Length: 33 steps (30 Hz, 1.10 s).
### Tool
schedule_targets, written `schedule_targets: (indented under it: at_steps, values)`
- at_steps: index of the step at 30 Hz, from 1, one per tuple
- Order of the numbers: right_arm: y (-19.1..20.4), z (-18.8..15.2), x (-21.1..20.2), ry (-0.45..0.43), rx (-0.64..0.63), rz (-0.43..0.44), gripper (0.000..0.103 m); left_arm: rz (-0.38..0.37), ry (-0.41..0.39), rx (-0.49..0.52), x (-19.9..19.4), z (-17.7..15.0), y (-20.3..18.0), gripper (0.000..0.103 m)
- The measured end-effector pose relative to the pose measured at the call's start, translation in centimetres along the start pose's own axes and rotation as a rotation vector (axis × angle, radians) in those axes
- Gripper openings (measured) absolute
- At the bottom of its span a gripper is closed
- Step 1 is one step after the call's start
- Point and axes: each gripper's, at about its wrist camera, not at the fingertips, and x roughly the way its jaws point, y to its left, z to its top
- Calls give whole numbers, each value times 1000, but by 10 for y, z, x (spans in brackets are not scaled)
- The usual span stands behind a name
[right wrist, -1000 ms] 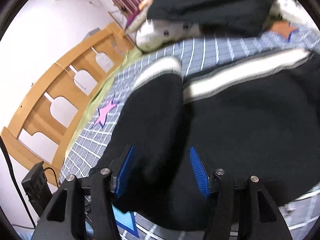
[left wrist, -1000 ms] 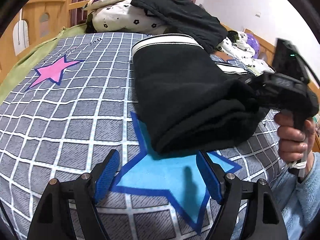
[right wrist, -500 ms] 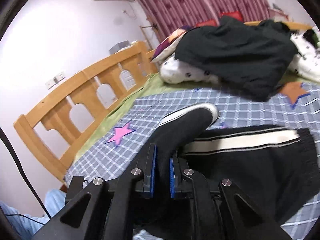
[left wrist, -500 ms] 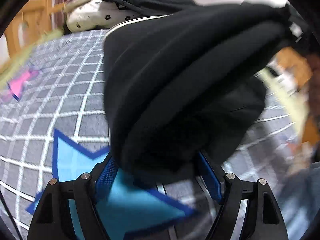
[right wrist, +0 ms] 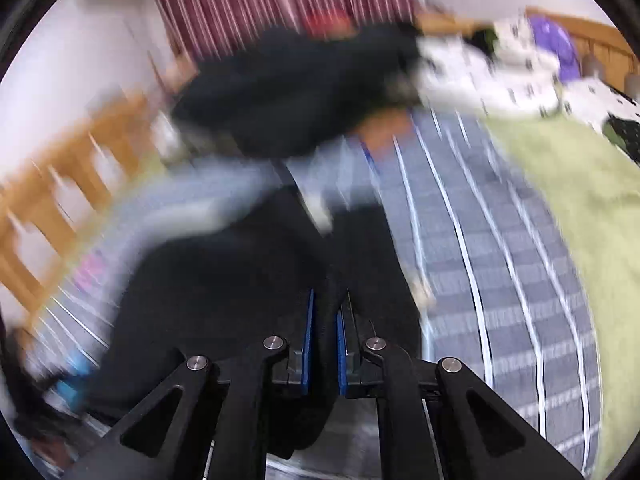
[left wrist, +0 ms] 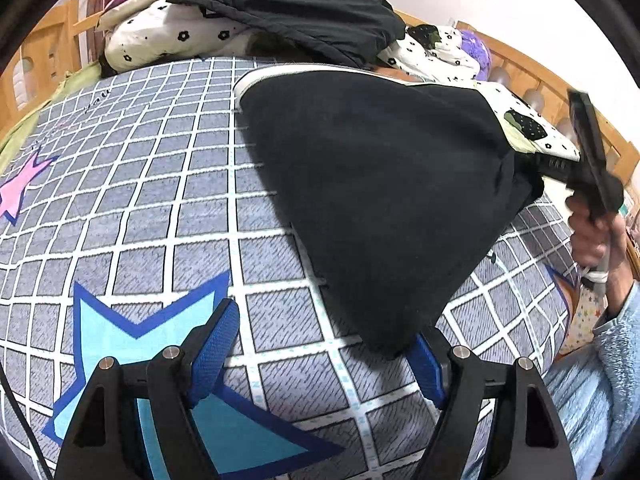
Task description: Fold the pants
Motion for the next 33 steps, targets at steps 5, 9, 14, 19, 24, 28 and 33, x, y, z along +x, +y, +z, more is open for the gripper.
schedule_targets:
  at_steps: [5, 9, 14, 19, 24, 28, 33]
  values:
    - [-1, -9, -27, -38, -48, -42, 15, -57, -25, -29, -19, -8, 11, 77]
    - [-8, -9, -55, -139, 21, 7, 16, -95, -112, 13, -40, -7, 8, 77]
    - [4, -8, -47, -105, -20, 14, 21, -52, -120, 25, -33, 23, -4, 77]
    - [15, -27, -15, 53, -113, -60, 25, 26, 13, 12, 24, 36, -12, 80]
    - [16, 1, -47, -12, -119, 26, 36, -94, 79, -42, 35, 38, 1, 83]
    - [23, 47, -25, -1, -82, 122, 51, -88, 43, -4, 24, 51, 16, 83]
    - [14, 84, 61, 175, 62, 218, 57, -53, 9, 45, 15, 67, 31, 81]
